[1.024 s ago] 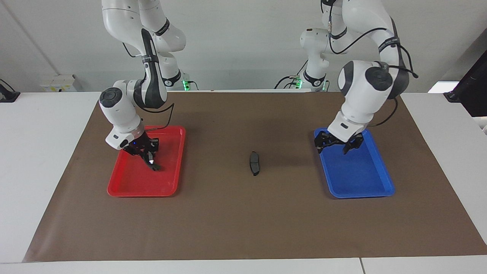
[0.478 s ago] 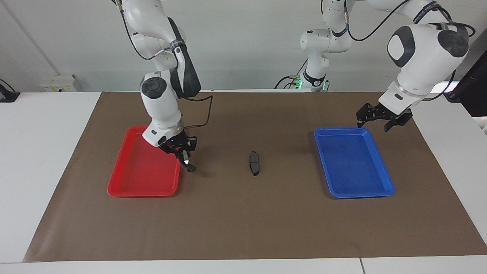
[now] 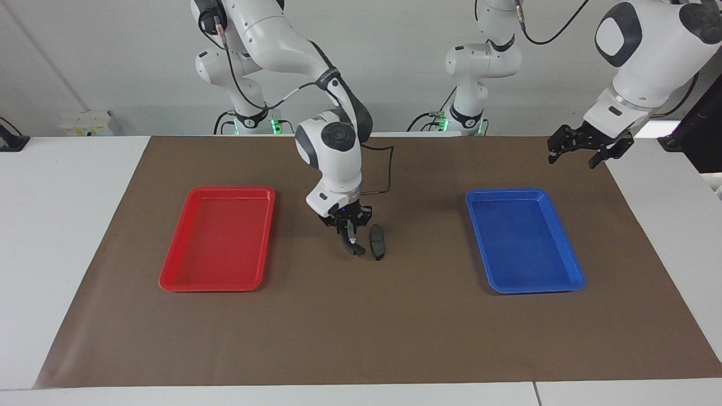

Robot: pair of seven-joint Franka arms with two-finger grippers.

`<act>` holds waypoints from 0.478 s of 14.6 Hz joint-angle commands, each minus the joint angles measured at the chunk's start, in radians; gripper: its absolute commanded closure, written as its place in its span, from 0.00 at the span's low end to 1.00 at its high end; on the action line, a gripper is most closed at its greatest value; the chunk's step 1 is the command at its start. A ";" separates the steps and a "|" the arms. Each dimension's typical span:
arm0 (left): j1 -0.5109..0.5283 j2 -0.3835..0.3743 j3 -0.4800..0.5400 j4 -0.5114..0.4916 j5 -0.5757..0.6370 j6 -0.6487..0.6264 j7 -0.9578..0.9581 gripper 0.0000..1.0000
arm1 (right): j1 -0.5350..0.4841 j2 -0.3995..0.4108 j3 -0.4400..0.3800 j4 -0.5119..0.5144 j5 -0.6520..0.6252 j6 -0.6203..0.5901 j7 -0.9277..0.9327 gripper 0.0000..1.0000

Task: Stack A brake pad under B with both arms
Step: 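Lift the curved pad with the right gripper while the left gripper withdraws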

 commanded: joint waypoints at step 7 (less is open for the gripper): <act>0.025 -0.023 -0.010 -0.035 0.013 0.028 0.002 0.01 | 0.057 0.062 -0.003 0.052 -0.016 0.056 0.054 1.00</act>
